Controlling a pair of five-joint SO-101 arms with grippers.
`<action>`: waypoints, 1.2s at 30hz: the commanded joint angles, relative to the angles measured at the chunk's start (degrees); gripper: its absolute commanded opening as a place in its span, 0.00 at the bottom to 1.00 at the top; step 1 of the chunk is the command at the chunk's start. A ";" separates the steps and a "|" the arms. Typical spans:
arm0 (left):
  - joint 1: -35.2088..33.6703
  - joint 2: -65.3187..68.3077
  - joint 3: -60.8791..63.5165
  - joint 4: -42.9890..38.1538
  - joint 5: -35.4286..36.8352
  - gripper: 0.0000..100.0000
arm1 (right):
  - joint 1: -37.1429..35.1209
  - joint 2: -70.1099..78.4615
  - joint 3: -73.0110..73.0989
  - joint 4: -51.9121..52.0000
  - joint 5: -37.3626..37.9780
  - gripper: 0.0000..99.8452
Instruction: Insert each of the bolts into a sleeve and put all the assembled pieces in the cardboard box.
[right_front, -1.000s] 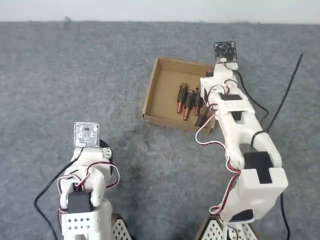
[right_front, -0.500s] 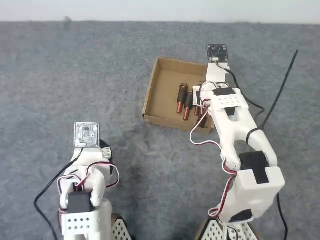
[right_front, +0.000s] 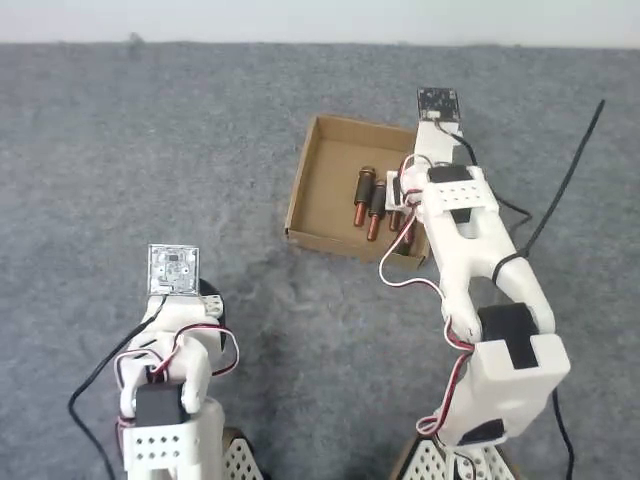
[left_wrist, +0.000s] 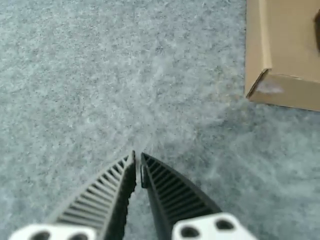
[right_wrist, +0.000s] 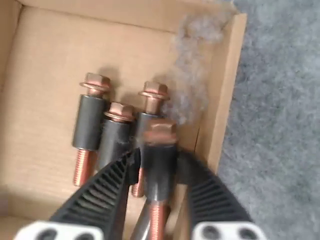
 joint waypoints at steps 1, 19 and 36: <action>0.09 -0.97 -0.57 0.26 -0.62 0.01 | 0.48 -2.59 -4.22 2.24 -1.14 0.18; -1.14 -0.97 -0.57 0.00 -0.70 0.01 | -1.01 -20.09 2.02 11.56 -1.23 0.01; -1.14 -0.97 -0.57 0.26 -0.70 0.01 | -0.75 -54.55 27.87 12.35 -0.79 0.01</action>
